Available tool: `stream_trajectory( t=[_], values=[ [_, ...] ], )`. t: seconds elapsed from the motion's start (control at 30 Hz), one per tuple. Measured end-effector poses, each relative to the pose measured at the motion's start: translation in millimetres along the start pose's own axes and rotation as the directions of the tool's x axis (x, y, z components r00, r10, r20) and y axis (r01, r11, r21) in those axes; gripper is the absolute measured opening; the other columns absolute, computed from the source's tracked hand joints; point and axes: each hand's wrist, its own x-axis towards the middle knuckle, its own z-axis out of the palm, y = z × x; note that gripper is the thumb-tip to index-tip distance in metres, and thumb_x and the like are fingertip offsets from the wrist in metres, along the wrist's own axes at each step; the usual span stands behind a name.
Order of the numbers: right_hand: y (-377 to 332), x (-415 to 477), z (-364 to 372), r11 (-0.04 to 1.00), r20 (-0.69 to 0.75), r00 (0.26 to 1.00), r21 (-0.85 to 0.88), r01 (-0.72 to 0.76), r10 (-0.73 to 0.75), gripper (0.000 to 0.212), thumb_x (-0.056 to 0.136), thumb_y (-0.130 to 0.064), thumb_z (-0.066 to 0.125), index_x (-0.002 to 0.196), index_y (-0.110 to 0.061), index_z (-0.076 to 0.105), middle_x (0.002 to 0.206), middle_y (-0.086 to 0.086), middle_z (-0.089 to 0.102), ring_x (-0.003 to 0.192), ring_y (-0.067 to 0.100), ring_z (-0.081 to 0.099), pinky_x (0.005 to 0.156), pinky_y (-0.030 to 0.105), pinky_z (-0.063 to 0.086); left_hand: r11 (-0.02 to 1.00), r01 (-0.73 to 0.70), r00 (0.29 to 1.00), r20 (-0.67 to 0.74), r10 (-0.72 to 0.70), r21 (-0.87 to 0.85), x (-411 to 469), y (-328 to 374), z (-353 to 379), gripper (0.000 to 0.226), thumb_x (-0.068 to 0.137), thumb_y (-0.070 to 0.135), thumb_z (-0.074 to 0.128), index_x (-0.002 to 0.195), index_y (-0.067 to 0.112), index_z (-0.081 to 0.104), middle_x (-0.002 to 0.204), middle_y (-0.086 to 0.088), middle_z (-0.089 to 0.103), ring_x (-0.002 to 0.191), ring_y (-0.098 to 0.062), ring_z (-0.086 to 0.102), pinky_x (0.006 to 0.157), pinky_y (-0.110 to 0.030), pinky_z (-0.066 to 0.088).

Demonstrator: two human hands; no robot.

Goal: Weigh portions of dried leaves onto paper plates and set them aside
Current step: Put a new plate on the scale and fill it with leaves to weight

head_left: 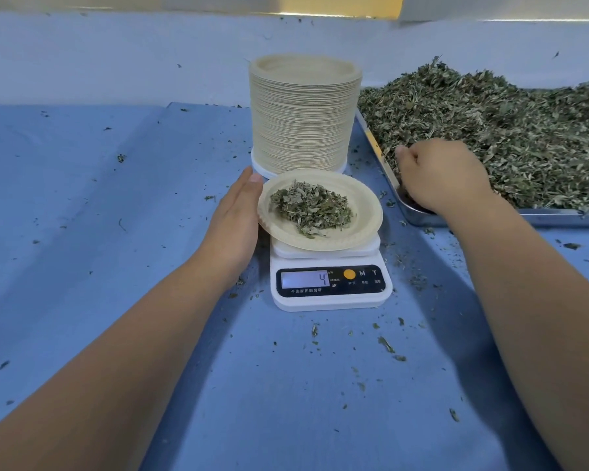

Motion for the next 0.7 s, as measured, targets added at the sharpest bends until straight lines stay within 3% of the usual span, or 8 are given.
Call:
stream_trajectory(
  t=[0.07,0.3,0.43,0.6,0.7],
  values=[
    [0.8,-0.7,-0.1,0.999,-0.118,0.993,0.028,0.03,-0.027,0.054,0.107,-0.048,0.034,0.067,-0.014,0.043,0.061,0.009,0.047,0.055,0.03,0.045,0.05,0.031,0.03,1.0,0.013,1.0,-0.009,-0.014,-0.019,2.9,-2.7,-1.3,0.071,0.087,0.069,0.045,0.152,0.042,0.042,0.154,0.024,0.045,0.142,-0.001,0.042,0.123,-0.04,0.029],
    [3.3,-0.2,-4.1,0.995,-0.267,0.961,0.046,0.087,-0.072,0.05,0.104,-0.056,0.04,0.086,-0.013,0.057,0.06,0.006,0.049,0.058,0.032,0.051,0.05,0.033,0.039,0.999,0.024,1.0,-0.017,-0.025,-0.043,4.4,-4.3,-2.4,0.079,0.082,0.07,0.044,0.154,0.038,0.041,0.157,0.019,0.042,0.144,-0.005,0.041,0.123,-0.042,0.03],
    [6.5,-2.9,1.2,0.998,-0.174,0.983,0.024,0.061,-0.056,0.043,0.1,-0.054,0.052,0.092,-0.013,0.061,0.061,0.004,0.051,0.058,0.028,0.051,0.053,0.031,0.039,0.999,0.016,1.0,-0.016,-0.017,-0.043,2.6,-2.8,-2.5,0.083,0.077,0.074,0.043,0.152,0.039,0.044,0.157,0.02,0.043,0.143,-0.005,0.042,0.122,-0.042,0.03],
    [8.0,2.2,-2.5,0.99,-0.284,0.959,0.131,0.054,-0.015,0.035,0.097,-0.052,0.06,0.096,-0.017,0.064,0.055,0.0,0.051,0.05,0.017,0.049,0.048,0.026,0.035,1.0,0.019,1.0,-0.02,-0.02,-0.023,3.5,-2.3,-2.6,0.082,0.077,0.074,0.043,0.151,0.04,0.045,0.156,0.02,0.044,0.142,-0.007,0.044,0.122,-0.043,0.03],
    [7.8,-1.9,-0.5,0.994,-0.252,0.967,0.093,0.062,-0.037,0.037,0.096,-0.053,0.06,0.095,-0.016,0.064,0.058,0.002,0.053,0.056,0.026,0.053,0.052,0.029,0.041,1.0,0.016,1.0,-0.019,-0.017,-0.024,2.7,-2.2,-1.7,0.073,0.083,0.07,0.042,0.15,0.041,0.046,0.154,0.021,0.045,0.141,-0.006,0.044,0.122,-0.042,0.031]
  ],
)
